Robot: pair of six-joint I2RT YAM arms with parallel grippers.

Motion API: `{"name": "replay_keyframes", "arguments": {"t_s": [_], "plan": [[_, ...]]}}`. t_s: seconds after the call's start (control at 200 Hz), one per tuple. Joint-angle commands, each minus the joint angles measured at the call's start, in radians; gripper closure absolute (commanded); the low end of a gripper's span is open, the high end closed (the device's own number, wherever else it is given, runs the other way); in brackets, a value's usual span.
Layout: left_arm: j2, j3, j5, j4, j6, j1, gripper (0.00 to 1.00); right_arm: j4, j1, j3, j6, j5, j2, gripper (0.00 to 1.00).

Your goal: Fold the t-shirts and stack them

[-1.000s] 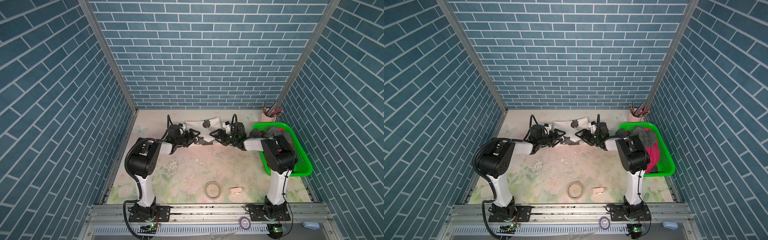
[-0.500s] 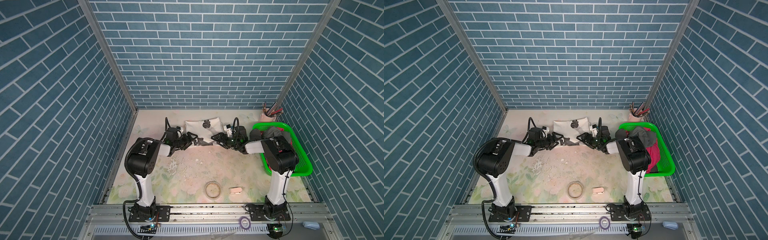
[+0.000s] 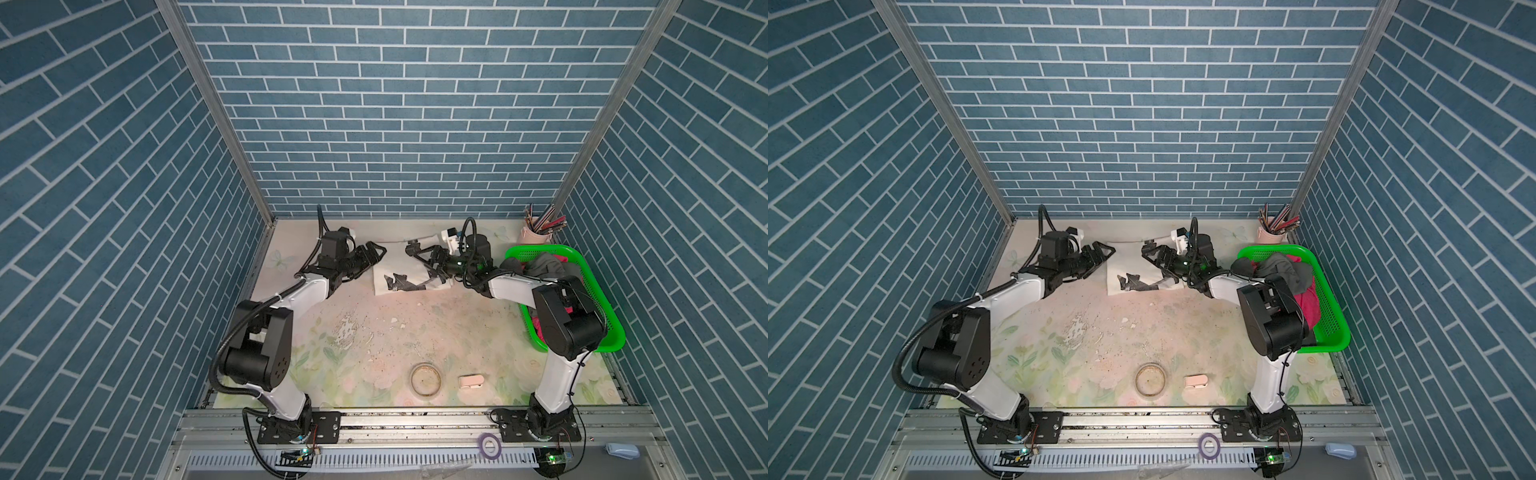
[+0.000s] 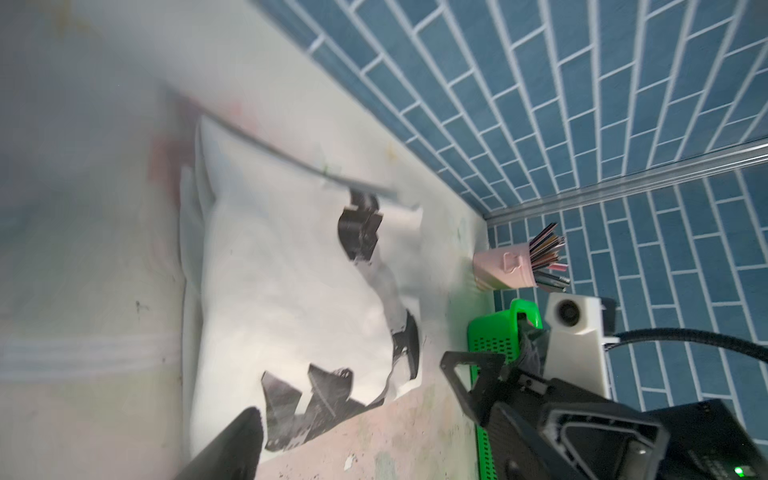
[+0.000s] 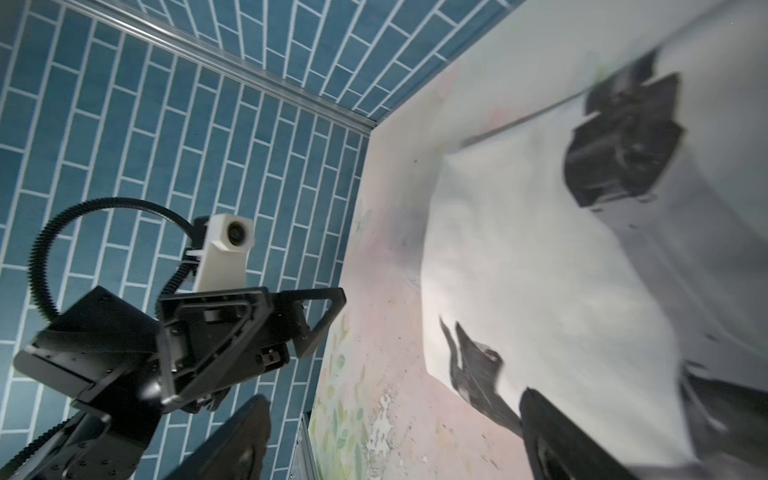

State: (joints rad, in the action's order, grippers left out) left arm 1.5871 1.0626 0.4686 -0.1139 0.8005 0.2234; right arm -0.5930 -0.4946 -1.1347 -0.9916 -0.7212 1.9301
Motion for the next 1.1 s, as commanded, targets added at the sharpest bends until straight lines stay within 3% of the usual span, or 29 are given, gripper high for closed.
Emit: {"name": "replay_keyframes", "arguments": {"t_s": [0.0,0.19,0.455,0.665,0.825,0.925,1.095], "plan": [[-0.054,-0.012,-0.071,0.142,-0.06,-0.047,0.13,-0.116,-0.059,-0.057,-0.1,-0.005,0.111,0.06],[-0.113,-0.054,-0.061,0.167,-0.076,-0.085,0.13,-0.316,-0.085,-0.016,-0.211,0.011,0.231,0.06],[-0.108,-0.098,-0.016,0.115,-0.044,-0.084,0.13,-0.343,-0.086,0.034,-0.209,0.007,0.291,0.05],[-0.046,-0.105,0.062,-0.049,0.121,-0.03,0.13,-0.264,-0.061,0.015,-0.137,-0.005,0.156,0.04],[0.072,-0.077,0.109,-0.215,0.276,0.026,0.13,-0.28,0.003,0.07,-0.163,0.02,0.061,0.04],[0.145,-0.065,0.107,-0.317,0.354,0.056,0.13,-0.295,0.03,0.072,-0.186,0.027,0.073,0.04],[0.245,-0.025,0.081,-0.393,0.387,0.102,0.13,-0.316,0.051,0.021,-0.226,0.032,0.145,0.04]]}}
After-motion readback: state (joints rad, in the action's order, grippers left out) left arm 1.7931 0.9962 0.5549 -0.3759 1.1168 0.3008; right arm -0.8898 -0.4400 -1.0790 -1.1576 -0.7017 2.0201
